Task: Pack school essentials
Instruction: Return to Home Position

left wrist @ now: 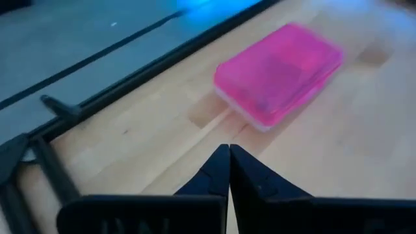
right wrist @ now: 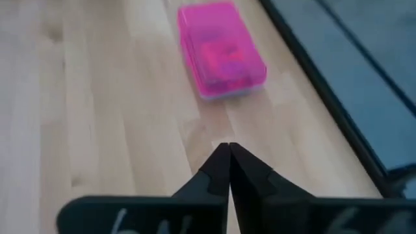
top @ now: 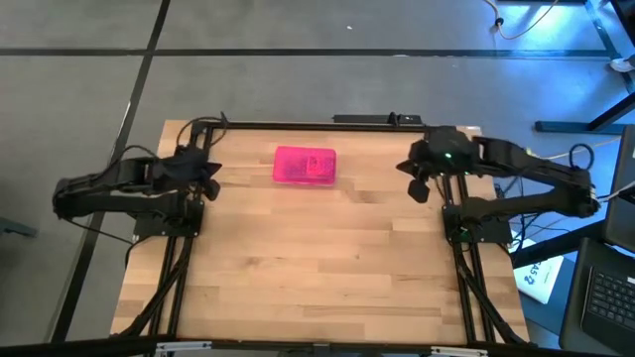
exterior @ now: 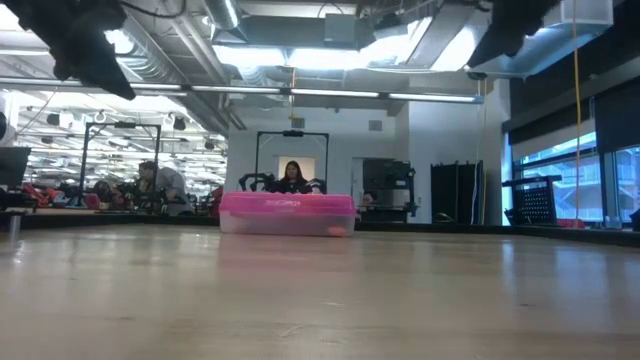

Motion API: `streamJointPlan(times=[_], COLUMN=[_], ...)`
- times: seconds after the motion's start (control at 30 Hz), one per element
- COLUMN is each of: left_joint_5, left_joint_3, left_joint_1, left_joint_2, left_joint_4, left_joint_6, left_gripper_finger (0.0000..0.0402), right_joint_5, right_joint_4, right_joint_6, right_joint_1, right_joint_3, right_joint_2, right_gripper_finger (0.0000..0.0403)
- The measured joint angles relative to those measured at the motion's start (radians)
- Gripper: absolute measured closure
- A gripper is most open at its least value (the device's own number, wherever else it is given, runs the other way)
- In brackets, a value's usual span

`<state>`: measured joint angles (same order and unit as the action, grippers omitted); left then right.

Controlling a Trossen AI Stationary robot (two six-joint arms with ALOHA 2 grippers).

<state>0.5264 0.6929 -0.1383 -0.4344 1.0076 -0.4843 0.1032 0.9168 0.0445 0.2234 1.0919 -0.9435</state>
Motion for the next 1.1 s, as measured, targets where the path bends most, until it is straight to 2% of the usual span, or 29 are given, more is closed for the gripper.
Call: streamJointPlan(times=[0.2, 0.4, 0.53, 0.67, 0.8, 1.1], left_joint_5=[-0.007, -0.036, -0.133, -0.222, -0.246, -0.335], left_joint_3=[-0.006, -0.078, -0.147, -0.210, -0.269, -0.392], left_joint_1=[0.026, 0.056, 0.068, 0.069, 0.069, 0.069], left_joint_2=[0.124, 0.267, 0.346, 0.397, 0.432, 0.431], left_joint_4=[-0.036, -0.184, -0.321, -0.415, -0.444, -0.653], left_joint_6=[0.000, 0.042, 0.113, 0.182, 0.184, 0.238], left_gripper_finger=[0.0401, 0.0401, 0.0401, 0.0401, 0.0401, 0.0401], right_joint_5=[-0.006, -0.136, -0.200, -0.212, -0.212, -0.211], right_joint_4=[-0.235, -0.498, -0.642, -0.706, -0.731, -0.850], right_joint_6=[0.011, 0.025, 0.027, 0.026, 0.027, 0.056], right_joint_1=[0.000, 0.001, 0.001, 0.001, 0.001, 0.001], right_joint_3=[-0.235, -0.432, -0.542, -0.619, -0.677, -0.782], right_joint_2=[0.228, 0.401, 0.484, 0.536, 0.573, 0.600], right_gripper_finger=[0.0397, 0.0399, 0.0399, 0.0400, 0.0400, 0.0401])
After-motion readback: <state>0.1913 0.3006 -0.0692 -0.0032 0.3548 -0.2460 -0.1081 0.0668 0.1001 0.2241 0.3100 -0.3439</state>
